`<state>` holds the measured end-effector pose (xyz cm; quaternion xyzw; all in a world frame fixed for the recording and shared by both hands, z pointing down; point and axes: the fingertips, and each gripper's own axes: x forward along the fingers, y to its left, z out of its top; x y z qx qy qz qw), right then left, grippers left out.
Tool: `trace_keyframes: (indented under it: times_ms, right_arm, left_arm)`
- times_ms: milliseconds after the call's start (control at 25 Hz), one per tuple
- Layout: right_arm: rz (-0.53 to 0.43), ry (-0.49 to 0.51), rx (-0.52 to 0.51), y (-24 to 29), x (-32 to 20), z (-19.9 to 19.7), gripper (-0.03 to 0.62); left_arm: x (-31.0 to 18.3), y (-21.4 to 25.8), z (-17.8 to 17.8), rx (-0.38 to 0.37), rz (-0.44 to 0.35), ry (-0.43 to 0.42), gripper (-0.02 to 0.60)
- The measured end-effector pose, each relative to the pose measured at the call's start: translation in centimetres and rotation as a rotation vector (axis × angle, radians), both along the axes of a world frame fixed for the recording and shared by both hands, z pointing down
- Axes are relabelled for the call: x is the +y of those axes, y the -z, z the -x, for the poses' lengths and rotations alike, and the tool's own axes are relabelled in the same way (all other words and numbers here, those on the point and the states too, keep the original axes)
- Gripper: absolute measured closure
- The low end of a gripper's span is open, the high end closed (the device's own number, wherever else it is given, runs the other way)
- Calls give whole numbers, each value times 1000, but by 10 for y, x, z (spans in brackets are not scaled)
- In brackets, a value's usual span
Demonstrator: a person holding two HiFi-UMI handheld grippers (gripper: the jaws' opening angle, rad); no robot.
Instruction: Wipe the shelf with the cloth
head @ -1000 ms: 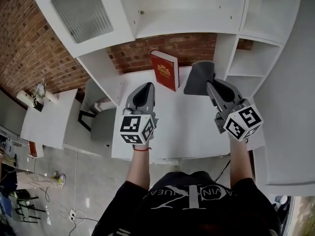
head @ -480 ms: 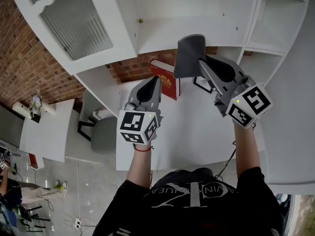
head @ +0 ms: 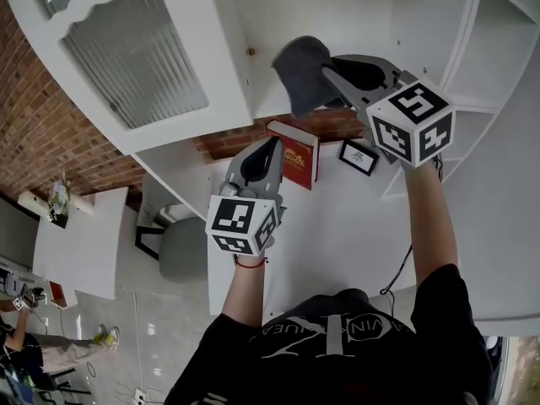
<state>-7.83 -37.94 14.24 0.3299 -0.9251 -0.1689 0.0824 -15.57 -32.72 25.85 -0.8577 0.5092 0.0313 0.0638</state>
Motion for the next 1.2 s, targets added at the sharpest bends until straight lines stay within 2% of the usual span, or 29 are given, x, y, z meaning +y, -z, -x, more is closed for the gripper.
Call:
trace_keyframes:
  times_ms: [200, 320, 400, 480, 600, 680, 840, 1000, 1080, 1200]
  right_arm:
    - [89, -138, 237, -27, -58, -14, 549]
    - [128, -157, 304, -40, -79, -24, 537]
    - [143, -152, 309, -42, -87, -27, 510]
    - [132, -145, 314, -38, -89, -29, 420]
    - [109, -73, 328, -26, -76, -23, 402]
    - [128, -6, 377, -29, -64, -14, 402]
    - [246, 30, 528, -64, -67, -7, 404]
    - [372, 130, 528, -73, -77, 6, 436]
    - [400, 153, 548, -75, -80, 14, 451]
    - [384, 168, 597, -77, -82, 32, 473]
  left_arm:
    - [-14, -10, -6, 16, 24, -29, 571]
    - [-18, -16, -9, 21, 41, -30, 571]
    - [-18, -17, -9, 19, 50, -23, 571]
    - [-18, -16, -7, 16, 53, -13, 571]
    - [-19, -14, -2, 27, 57, 4, 571]
    - [-22, -14, -2, 19, 65, 8, 571]
    - [-22, -23, -8, 13, 93, -8, 571]
    - [-24, -28, -14, 18, 102, -30, 571]
    - [-26, -31, -14, 18, 108, -33, 571]
    - [-30, -36, -8, 17, 112, -10, 571]
